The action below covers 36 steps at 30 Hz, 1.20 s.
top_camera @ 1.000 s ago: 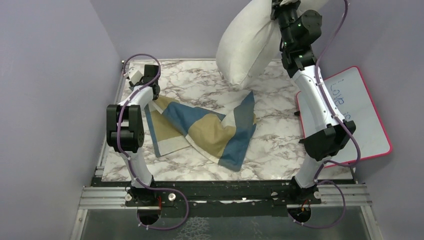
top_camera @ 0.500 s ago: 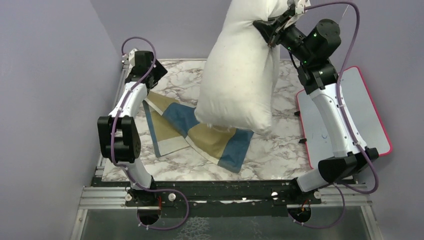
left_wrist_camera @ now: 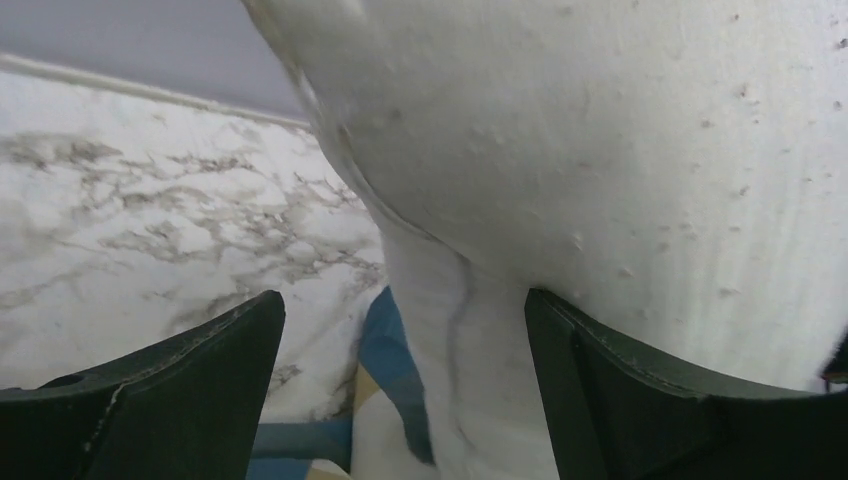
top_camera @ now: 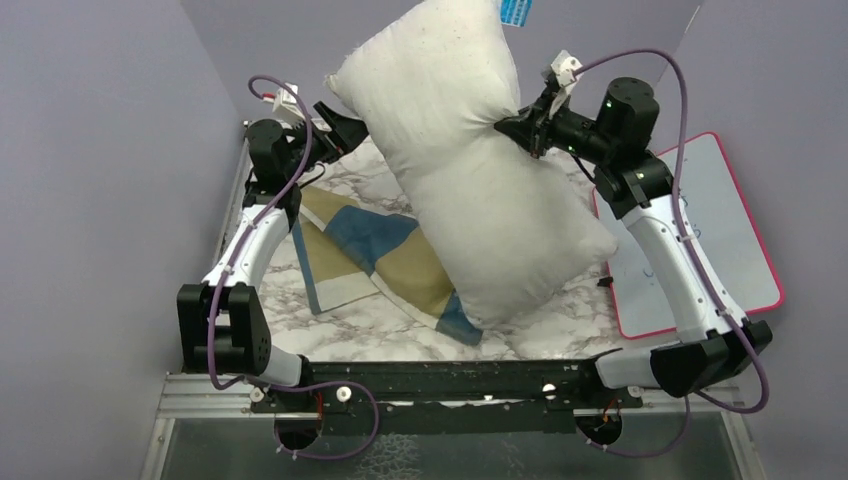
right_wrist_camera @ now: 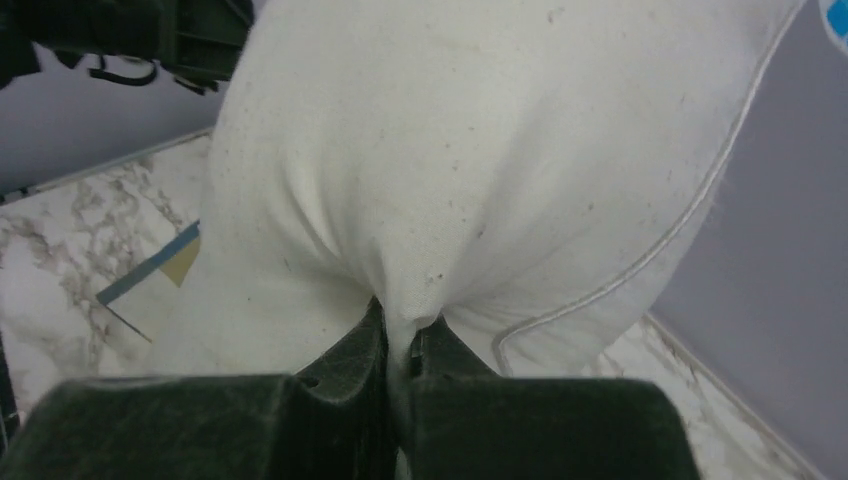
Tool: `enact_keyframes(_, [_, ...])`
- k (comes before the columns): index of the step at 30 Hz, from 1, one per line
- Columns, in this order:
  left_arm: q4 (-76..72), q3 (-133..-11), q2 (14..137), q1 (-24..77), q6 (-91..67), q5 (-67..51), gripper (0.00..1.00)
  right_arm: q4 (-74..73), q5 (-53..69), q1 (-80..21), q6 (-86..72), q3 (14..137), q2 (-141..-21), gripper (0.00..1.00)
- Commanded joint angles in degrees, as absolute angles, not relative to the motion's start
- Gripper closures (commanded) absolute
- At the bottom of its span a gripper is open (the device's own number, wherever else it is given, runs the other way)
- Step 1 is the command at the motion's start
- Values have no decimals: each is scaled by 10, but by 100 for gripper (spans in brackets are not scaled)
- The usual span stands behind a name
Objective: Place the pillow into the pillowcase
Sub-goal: Place the pillow at the center of the board.
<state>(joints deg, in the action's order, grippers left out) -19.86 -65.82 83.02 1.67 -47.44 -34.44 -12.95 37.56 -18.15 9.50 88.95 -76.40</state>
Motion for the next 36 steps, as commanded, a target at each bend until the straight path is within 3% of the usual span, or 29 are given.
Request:
enact_keyframes(1, [-265,-586,825,46,-541,-376,12,-203,253,-179,141,925,-833,100])
enact_keyframes(4, [-262,-531,835,51,-564,-369,20,-254,195,-179,136,946,-890,91])
enact_keyframes(7, [-165,-515,848,51,-550,-328,25,-293,113,-179,98,1002,-939,69])
enact_keyframes(12, [20,-556,850,48,-450,-212,23,-280,82,-179,17,1037,-951,34])
enact_keyframes(14, [51,-556,831,47,-437,-157,20,-245,118,-185,3,1025,-945,9])
enact_keyframes(15, [66,-555,821,47,-436,-125,19,-226,122,-192,3,1018,-944,3])
enact_keyframes(20, [142,-541,791,47,-482,16,15,-158,100,-230,43,1009,-973,0])
enact_keyframes(23, [157,-520,780,47,-488,44,13,-159,46,-248,62,1049,-1025,0])
enact_keyframes(29, [129,-465,787,47,-491,-7,5,-172,41,-254,81,1154,-1168,0])
enact_keyframes(36, [20,-434,844,50,-520,-74,5,-201,33,-257,142,1249,-1307,1])
